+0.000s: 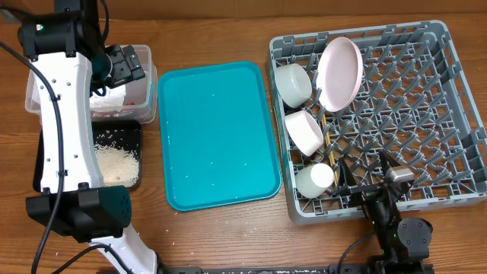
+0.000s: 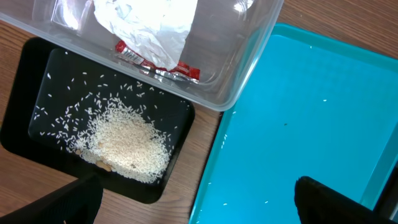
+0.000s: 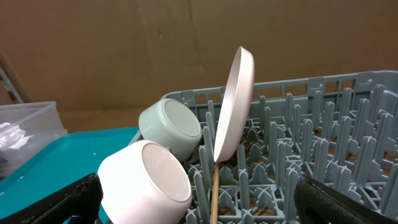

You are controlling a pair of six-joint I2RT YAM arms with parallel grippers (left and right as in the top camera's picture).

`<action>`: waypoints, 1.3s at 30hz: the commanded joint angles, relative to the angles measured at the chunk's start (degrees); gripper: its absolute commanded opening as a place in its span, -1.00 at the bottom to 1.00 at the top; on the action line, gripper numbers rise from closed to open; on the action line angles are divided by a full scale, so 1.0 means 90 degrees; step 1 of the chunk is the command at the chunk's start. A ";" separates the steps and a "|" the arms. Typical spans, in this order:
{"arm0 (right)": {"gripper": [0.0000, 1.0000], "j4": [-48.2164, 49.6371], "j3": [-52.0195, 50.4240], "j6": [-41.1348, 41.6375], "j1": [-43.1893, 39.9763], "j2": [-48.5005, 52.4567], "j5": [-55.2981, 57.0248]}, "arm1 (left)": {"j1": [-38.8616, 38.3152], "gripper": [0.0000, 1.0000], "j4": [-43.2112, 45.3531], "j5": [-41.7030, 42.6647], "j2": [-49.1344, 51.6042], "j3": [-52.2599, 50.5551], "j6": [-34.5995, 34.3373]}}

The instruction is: Sort waste into correct bins and load items into the dishwasher

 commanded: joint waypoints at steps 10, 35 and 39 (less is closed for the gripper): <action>1.00 0.0039 -0.0075 0.0002 -0.0007 -0.0075 -0.0036 | -0.0044 1.00 -0.0007 0.0012 -0.0138 0.0102 0.0100; 1.00 0.0039 -0.0075 0.0002 -0.0007 -0.0075 -0.0036 | -0.1625 1.00 0.4682 0.1387 -0.4289 -0.4556 0.2504; 1.00 0.0039 -0.0075 0.0002 -0.0007 -0.0075 -0.0036 | -0.1622 1.00 0.6166 0.1387 -0.5588 -0.6985 0.2504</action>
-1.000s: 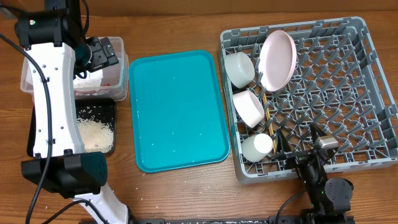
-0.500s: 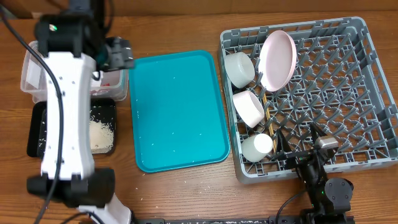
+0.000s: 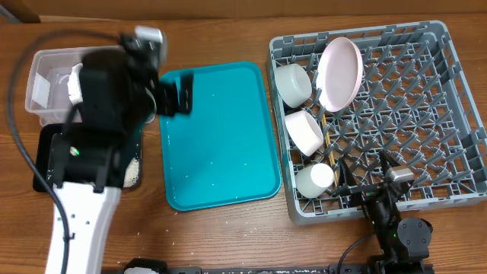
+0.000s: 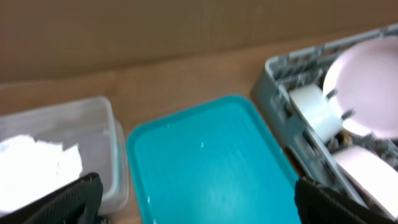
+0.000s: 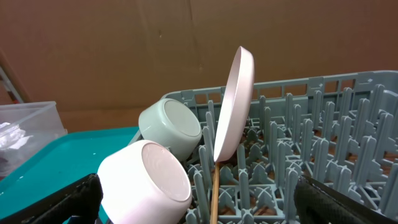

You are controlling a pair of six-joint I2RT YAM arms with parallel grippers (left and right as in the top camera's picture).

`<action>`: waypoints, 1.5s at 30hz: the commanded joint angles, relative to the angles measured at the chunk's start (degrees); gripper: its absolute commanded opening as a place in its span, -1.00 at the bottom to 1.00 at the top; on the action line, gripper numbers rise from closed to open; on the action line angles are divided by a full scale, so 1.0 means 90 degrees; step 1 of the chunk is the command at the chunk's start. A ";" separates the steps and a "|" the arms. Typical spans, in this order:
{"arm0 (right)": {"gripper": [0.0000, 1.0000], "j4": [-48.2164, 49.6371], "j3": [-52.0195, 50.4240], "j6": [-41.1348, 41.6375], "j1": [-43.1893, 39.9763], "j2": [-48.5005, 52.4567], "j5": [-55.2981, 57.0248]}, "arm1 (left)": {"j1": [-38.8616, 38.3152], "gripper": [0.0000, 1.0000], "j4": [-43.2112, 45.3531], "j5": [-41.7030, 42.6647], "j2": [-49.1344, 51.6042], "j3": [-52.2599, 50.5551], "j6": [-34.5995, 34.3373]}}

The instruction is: Sort waste into correct bins and load items into the dishwasher

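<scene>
My left gripper (image 3: 173, 95) hangs open over the left edge of the empty teal tray (image 3: 221, 137), with nothing between its fingers (image 4: 68, 200). Beside it stands the clear waste bin (image 4: 106, 143) with crumpled white paper (image 4: 34, 165) inside. The black tray of rice (image 3: 44, 164) is mostly hidden under the left arm. The grey dish rack (image 3: 426, 91) holds a pink plate (image 5: 233, 106) on edge, a pale green cup (image 5: 171, 127), a white bowl (image 5: 146, 180), another cup (image 3: 316, 179) and a wooden chopstick (image 5: 213, 199). My right gripper (image 5: 199, 208) is open, low at the rack's near edge.
A brown cardboard wall (image 5: 186, 43) closes off the far side of the wooden table (image 3: 228, 236). The right arm's base (image 3: 396, 228) sits at the front right, just below the rack.
The left arm has swung from over the clear bin and the rice tray to the tray's left edge. Its camera now looks across the table. The right arm has not moved.
</scene>
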 commanded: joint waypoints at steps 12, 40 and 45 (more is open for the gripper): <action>1.00 0.0036 -0.0068 0.0002 -0.0007 -0.0075 -0.0036 | 0.0595 1.00 0.3325 0.0204 -0.4867 -0.6074 -0.0333; 1.00 0.0036 -0.0068 0.0002 -0.0007 -0.0075 -0.0036 | 0.0597 1.00 0.4129 0.0204 -0.7587 -0.8449 0.0707; 1.00 0.0036 -0.0068 0.0002 -0.0007 -0.0075 -0.0036 | 0.0597 1.00 0.4129 0.0204 -0.7587 -0.8449 0.0707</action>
